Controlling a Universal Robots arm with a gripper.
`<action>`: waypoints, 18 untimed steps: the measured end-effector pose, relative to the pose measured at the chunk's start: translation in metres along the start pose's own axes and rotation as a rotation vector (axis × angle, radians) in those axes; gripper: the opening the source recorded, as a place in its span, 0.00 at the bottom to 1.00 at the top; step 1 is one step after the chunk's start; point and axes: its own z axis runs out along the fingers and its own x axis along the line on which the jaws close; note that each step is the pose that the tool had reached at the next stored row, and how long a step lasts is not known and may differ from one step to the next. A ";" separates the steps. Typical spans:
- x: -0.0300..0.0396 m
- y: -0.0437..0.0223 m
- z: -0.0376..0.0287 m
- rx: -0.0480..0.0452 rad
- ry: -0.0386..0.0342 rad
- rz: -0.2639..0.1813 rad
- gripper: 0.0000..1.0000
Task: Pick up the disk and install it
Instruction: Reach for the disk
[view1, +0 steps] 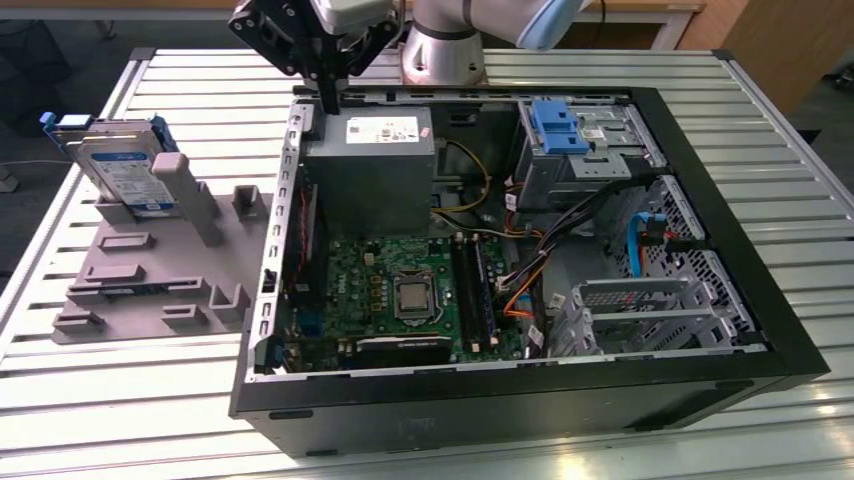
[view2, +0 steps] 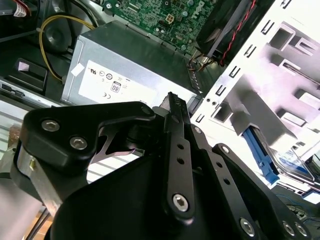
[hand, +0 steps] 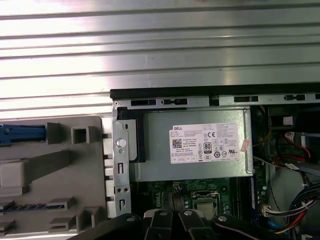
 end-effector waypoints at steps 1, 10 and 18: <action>0.0003 0.0000 0.0000 0.0000 0.0000 0.000 0.11; 0.0031 -0.0002 0.0002 0.0001 0.0000 0.000 0.11; 0.0062 -0.0005 0.0004 0.0000 0.0000 0.000 0.11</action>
